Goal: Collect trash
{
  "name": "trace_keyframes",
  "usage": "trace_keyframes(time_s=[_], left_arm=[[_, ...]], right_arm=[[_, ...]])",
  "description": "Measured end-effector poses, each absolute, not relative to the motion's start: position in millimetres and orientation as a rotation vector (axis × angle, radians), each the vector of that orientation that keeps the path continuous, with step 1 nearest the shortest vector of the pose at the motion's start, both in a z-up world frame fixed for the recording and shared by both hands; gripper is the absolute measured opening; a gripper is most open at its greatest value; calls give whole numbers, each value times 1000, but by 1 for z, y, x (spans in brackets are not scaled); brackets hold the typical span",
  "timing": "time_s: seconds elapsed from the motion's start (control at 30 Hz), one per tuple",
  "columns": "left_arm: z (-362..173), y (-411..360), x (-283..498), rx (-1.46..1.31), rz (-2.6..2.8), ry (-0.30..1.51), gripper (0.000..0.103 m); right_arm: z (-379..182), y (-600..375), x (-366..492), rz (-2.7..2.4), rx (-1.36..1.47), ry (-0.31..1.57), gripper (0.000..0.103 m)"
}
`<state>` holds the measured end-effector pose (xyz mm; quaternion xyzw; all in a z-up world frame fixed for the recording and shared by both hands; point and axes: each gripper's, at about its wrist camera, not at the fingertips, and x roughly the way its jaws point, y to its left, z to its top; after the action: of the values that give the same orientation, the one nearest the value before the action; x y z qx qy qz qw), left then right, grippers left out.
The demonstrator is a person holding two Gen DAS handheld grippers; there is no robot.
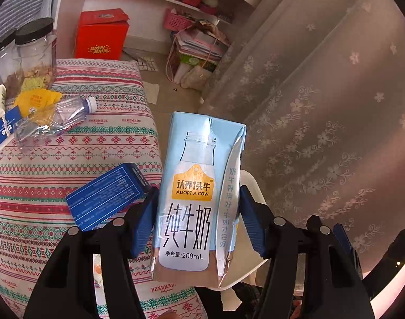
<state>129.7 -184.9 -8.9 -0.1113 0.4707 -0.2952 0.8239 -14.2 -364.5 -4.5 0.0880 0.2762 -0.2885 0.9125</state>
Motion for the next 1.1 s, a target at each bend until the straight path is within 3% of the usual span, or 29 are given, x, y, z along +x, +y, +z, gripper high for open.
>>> trace_keyframes(time_s=[0.33, 0.43, 1.1], left_arm=[[-23, -211, 138, -273, -751, 1057, 60], [-29, -222, 136, -238, -776, 1091, 78], [-17, -112, 161, -370, -537, 1066, 78]], right_arm=[[-5, -361, -26, -606, 199, 525, 96], [-3, -355, -27, -602, 195, 509, 96], [-44, -306, 19, -322, 296, 755, 96]])
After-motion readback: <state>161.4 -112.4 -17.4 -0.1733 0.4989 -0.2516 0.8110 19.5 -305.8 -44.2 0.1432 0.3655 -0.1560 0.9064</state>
